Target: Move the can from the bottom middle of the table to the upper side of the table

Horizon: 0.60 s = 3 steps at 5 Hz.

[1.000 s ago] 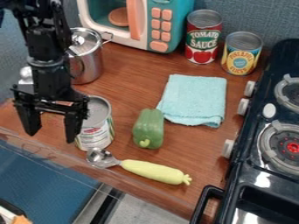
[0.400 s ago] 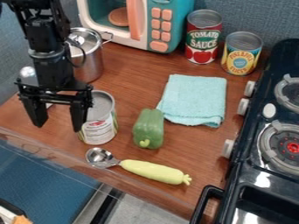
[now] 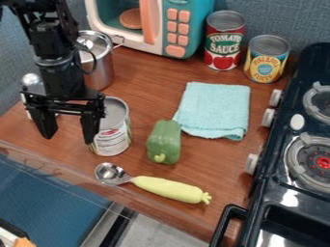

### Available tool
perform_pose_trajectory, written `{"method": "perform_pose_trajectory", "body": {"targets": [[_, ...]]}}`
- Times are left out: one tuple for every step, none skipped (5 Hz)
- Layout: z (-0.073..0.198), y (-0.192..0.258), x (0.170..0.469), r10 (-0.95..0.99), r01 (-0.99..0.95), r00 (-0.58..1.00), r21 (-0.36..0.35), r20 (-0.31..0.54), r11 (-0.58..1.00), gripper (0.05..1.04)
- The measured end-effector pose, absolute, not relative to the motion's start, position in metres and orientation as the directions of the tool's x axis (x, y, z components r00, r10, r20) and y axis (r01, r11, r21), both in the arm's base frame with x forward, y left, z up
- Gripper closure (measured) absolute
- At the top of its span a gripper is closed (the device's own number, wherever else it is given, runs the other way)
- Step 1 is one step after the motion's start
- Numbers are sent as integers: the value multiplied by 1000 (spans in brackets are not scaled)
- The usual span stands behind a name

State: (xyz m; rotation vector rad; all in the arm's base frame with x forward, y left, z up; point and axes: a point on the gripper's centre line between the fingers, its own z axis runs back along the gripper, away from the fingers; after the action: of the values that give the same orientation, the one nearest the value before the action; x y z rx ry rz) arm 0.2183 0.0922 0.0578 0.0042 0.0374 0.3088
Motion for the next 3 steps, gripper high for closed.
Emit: {"method": "perform_pose_trajectory", "body": {"targets": [[58,94,224,316,-316,949,5,0,949,85],[52,96,231,347,-347,938,0,2,938,85],[57,98,250,387,-386,921,-21,37,922,85]]}}
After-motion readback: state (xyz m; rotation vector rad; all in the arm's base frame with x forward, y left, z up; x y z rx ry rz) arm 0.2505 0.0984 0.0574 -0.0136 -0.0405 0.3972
